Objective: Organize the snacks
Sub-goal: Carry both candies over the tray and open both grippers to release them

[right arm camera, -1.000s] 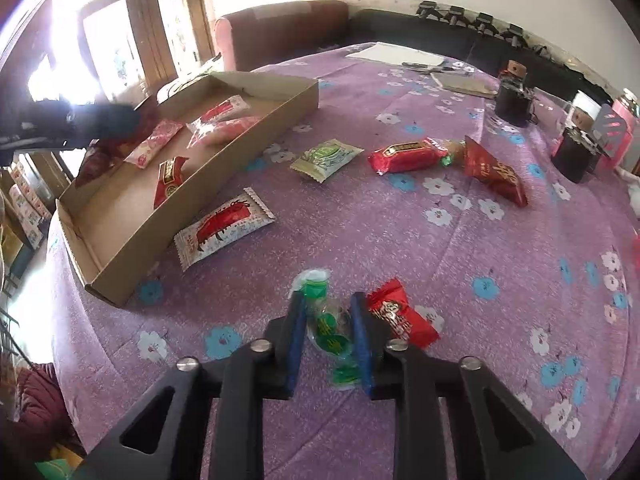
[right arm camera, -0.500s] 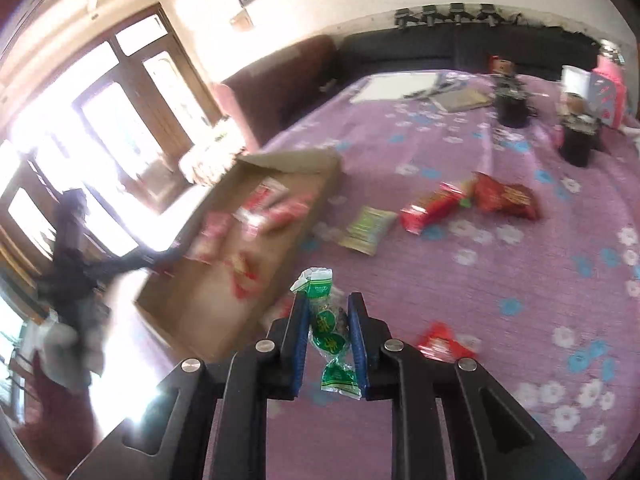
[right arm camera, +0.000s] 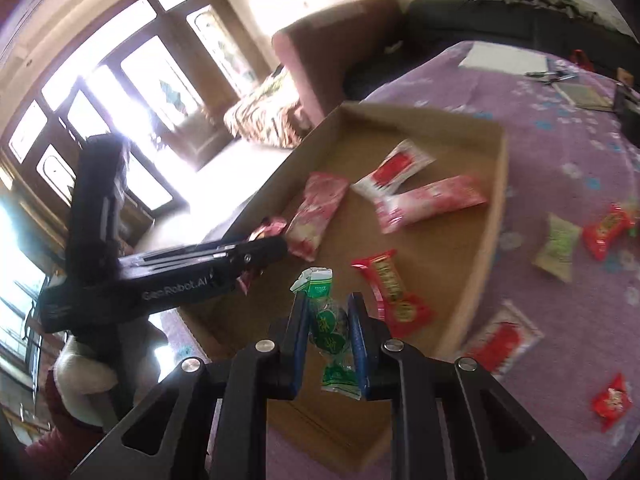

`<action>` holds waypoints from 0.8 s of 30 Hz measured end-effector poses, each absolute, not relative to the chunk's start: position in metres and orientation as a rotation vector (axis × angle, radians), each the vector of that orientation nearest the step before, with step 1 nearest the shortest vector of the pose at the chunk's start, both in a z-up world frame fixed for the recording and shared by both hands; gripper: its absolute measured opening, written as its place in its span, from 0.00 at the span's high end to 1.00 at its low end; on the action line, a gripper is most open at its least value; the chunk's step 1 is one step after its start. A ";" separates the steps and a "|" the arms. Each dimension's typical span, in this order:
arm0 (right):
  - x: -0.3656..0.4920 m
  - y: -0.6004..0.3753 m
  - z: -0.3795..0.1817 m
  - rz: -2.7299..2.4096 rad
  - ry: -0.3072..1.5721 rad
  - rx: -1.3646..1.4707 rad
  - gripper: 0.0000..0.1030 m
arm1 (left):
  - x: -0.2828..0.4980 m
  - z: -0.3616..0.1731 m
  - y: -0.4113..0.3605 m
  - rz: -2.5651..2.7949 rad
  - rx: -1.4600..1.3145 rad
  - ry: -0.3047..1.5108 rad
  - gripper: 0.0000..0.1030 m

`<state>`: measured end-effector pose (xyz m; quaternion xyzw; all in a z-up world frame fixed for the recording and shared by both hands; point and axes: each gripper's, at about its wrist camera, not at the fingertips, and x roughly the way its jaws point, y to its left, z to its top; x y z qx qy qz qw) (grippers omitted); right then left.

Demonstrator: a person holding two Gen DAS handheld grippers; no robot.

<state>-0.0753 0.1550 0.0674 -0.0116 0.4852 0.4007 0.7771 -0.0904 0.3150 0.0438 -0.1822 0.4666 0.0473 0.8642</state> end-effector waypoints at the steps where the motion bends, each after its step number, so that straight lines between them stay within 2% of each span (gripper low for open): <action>1: -0.076 0.159 0.064 0.866 1.054 -0.031 0.82 | -0.091 0.044 0.316 0.096 -0.382 0.980 0.51; 11: -0.080 0.171 0.051 0.839 1.055 -0.101 0.78 | -0.094 0.039 0.322 0.087 -0.444 1.024 0.51; 13: -0.079 0.171 0.051 0.835 1.052 -0.103 0.73 | -0.095 0.040 0.323 0.079 -0.458 1.017 0.51; 15: -0.080 0.169 0.054 0.838 1.036 -0.095 0.63 | -0.097 0.043 0.322 0.070 -0.450 1.010 0.50; 17: -0.082 0.166 0.060 0.834 1.010 -0.096 0.63 | -0.098 0.047 0.319 0.058 -0.444 0.996 0.50; 19: -0.083 0.162 0.067 0.834 0.986 -0.095 0.62 | -0.101 0.052 0.318 0.055 -0.443 0.973 0.48; 20: -0.084 0.159 0.070 0.834 0.978 -0.093 0.60 | -0.101 0.054 0.319 0.059 -0.443 0.968 0.41; 21: -0.085 0.157 0.073 0.831 0.971 -0.093 0.60 | -0.102 0.056 0.319 0.067 -0.446 0.959 0.38; 24: -0.088 0.143 0.084 0.828 0.939 -0.073 0.60 | -0.107 0.064 0.320 0.068 -0.447 0.931 0.38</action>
